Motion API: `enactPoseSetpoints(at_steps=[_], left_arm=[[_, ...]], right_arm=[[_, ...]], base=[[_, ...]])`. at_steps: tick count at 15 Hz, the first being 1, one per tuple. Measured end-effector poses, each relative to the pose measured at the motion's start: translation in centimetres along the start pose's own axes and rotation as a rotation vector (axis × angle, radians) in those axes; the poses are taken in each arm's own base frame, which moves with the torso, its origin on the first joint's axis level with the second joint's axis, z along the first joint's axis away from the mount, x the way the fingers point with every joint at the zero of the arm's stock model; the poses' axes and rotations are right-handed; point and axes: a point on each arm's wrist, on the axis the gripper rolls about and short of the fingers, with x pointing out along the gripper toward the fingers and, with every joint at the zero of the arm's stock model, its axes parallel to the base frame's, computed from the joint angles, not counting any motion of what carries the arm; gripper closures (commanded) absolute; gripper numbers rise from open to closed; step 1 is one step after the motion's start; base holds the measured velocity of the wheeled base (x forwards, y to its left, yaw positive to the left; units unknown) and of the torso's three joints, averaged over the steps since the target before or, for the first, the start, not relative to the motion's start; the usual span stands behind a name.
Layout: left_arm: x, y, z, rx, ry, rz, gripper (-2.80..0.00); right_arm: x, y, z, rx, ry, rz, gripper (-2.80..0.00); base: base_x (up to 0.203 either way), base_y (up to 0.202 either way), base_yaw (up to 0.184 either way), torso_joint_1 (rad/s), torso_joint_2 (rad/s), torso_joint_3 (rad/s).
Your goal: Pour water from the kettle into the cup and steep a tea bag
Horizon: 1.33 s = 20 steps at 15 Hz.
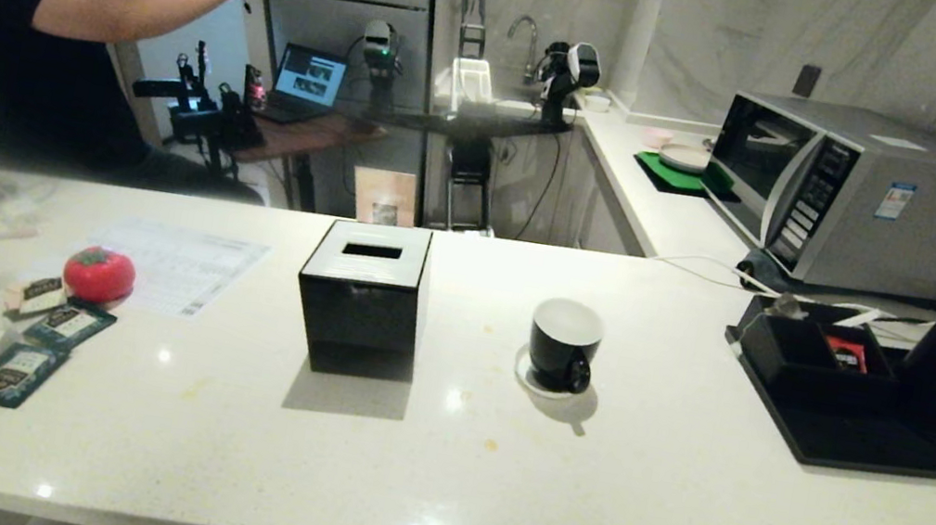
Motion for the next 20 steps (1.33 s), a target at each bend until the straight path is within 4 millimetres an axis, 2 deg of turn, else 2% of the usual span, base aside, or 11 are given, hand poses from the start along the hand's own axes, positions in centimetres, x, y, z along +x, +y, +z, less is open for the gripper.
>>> enactPoseSetpoints(at_steps=[20], left_arm=[[0.00, 0.00, 0.01, -0.002, -0.001, -0.001, 0.00]], right_arm=[[0.00, 0.00, 0.00, -0.003, 0.000, 0.000, 0.00]], base=[[0.000, 0.000, 0.000, 0.000, 0.00, 0.000]])
